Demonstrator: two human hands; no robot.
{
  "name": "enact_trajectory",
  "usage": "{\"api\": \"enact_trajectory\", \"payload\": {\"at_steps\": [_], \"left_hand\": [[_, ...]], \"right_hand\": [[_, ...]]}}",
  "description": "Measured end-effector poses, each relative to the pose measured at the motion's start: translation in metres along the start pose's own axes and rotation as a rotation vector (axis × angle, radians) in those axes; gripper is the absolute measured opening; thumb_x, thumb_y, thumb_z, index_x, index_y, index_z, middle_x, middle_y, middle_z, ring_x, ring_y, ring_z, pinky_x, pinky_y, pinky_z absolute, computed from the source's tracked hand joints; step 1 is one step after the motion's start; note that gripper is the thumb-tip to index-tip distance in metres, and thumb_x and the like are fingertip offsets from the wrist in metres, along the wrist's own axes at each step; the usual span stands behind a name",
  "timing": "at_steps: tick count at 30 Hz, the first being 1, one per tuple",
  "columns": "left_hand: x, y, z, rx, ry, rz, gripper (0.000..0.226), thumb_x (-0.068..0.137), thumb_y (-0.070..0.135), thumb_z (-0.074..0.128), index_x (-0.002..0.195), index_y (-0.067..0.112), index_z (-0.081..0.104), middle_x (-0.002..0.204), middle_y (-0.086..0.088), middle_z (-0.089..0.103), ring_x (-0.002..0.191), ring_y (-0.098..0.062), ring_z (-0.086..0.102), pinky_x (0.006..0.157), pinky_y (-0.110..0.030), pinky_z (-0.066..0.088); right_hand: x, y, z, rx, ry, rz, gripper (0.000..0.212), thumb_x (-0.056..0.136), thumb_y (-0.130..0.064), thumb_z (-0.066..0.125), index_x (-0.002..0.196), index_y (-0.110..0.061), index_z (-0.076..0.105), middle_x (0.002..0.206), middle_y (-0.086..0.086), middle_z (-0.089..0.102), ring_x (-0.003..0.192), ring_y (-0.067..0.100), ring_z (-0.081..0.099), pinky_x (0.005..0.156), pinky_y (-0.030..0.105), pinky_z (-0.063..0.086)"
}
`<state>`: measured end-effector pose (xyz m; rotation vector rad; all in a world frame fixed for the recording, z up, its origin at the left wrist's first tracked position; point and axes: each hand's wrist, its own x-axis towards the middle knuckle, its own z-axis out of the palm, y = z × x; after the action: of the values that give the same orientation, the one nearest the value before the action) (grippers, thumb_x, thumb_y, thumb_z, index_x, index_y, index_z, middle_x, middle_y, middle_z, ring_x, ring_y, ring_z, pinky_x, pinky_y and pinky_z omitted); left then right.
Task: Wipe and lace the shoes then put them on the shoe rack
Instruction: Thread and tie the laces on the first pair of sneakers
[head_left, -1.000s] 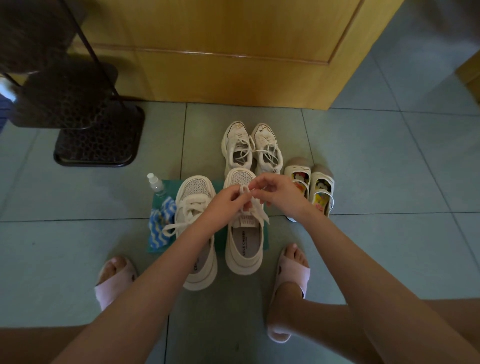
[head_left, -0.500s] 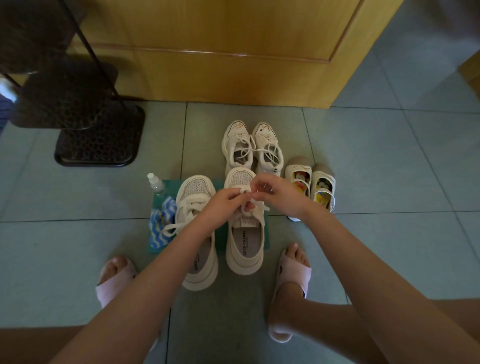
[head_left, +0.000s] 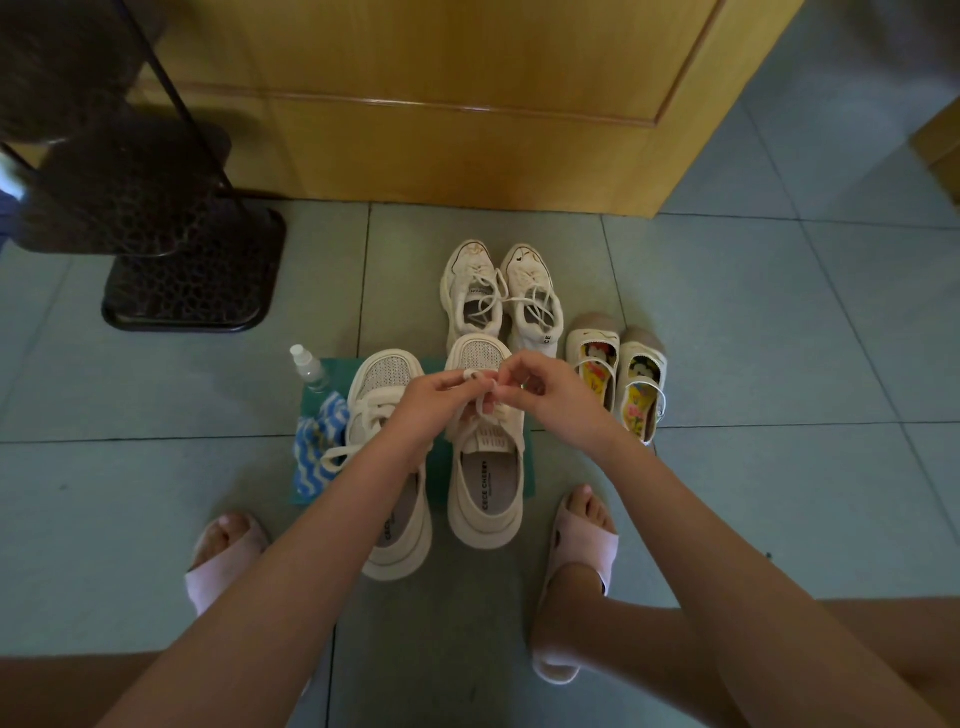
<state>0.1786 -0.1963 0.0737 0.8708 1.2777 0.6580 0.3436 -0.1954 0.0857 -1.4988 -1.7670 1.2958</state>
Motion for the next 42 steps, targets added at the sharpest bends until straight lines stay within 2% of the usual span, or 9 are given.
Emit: {"api": "enact_trajectory", "payload": {"at_steps": [2,5,8,11,14,20,27,36,42], "left_hand": [[0.000,-0.001,-0.001,-0.024,-0.012,-0.034,0.016,0.083,0.025,0.065,0.097,0.028,0.071,0.098,-0.004,0.072,0.100,-0.021,0.065,0.090,-0.036,0.050],[-0.001,-0.002,-0.002,-0.037,-0.027,-0.058,0.021,0.080,0.021,0.068,0.100,0.023,0.070,0.103,-0.005,0.071,0.102,-0.022,0.064,0.092,-0.038,0.050],[-0.002,-0.003,-0.003,-0.003,-0.003,-0.083,0.041,0.067,0.027,0.077,0.106,0.017,0.069,0.106,-0.004,0.070,0.103,-0.022,0.063,0.096,-0.043,0.048],[-0.001,-0.002,-0.002,0.052,0.025,-0.078,0.027,0.074,0.020,0.074,0.101,0.018,0.069,0.100,0.000,0.069,0.097,-0.016,0.063,0.083,-0.032,0.052],[0.000,0.000,-0.002,0.123,0.043,-0.012,0.017,0.076,0.013,0.072,0.090,0.022,0.067,0.094,0.002,0.068,0.088,-0.009,0.062,0.066,-0.019,0.047],[0.001,-0.003,-0.002,0.260,0.058,0.157,0.018,0.076,0.012,0.073,0.083,0.025,0.063,0.093,0.001,0.068,0.088,-0.012,0.064,0.071,-0.020,0.050],[-0.001,-0.006,-0.001,0.286,0.096,0.226,0.030,0.075,0.009,0.074,0.091,0.024,0.054,0.091,0.005,0.064,0.086,-0.010,0.063,0.074,-0.021,0.053],[-0.010,-0.013,0.020,0.637,0.316,0.447,0.018,0.081,0.013,0.066,0.096,0.018,0.057,0.093,0.007,0.061,0.083,-0.006,0.056,0.071,-0.021,0.049],[-0.010,-0.021,0.021,0.658,0.362,0.536,0.014,0.081,0.011,0.065,0.092,0.016,0.059,0.091,0.005,0.060,0.081,-0.006,0.054,0.071,-0.020,0.048]], "right_hand": [[-0.003,0.002,0.002,-0.014,0.007,0.002,0.005,0.086,-0.014,0.065,0.087,-0.016,0.061,0.075,-0.007,0.058,0.062,-0.007,0.047,0.060,0.010,0.038],[-0.006,0.007,0.006,0.017,0.000,0.015,0.007,0.084,-0.013,0.067,0.085,-0.018,0.062,0.083,0.001,0.065,0.069,0.004,0.053,0.066,0.021,0.044],[-0.008,0.009,0.007,0.035,-0.001,0.049,0.007,0.083,-0.013,0.069,0.089,-0.015,0.066,0.082,-0.003,0.066,0.074,0.006,0.057,0.066,0.021,0.048],[-0.010,0.008,0.004,0.108,-0.020,0.112,0.008,0.083,-0.010,0.068,0.087,-0.017,0.066,0.083,-0.005,0.067,0.077,0.005,0.062,0.068,0.023,0.052],[-0.009,0.009,0.001,0.131,-0.024,0.165,0.012,0.085,-0.009,0.065,0.089,-0.020,0.067,0.086,-0.005,0.067,0.080,0.005,0.062,0.069,0.018,0.053],[-0.003,0.006,0.007,0.189,-0.091,0.193,0.019,0.089,-0.006,0.059,0.106,-0.012,0.065,0.085,-0.002,0.066,0.071,0.006,0.061,0.063,0.018,0.052],[0.001,0.008,0.006,0.184,-0.121,0.254,0.008,0.088,-0.016,0.063,0.082,-0.022,0.065,0.074,-0.003,0.062,0.065,0.009,0.053,0.058,0.019,0.042],[0.001,0.011,0.008,0.276,-0.135,0.307,0.010,0.090,-0.016,0.059,0.083,-0.011,0.064,0.072,0.000,0.059,0.066,0.009,0.052,0.058,0.018,0.042],[0.002,0.013,0.005,0.264,-0.163,0.302,0.010,0.090,-0.015,0.059,0.083,-0.011,0.065,0.075,0.002,0.060,0.068,0.010,0.054,0.060,0.020,0.043]]}}
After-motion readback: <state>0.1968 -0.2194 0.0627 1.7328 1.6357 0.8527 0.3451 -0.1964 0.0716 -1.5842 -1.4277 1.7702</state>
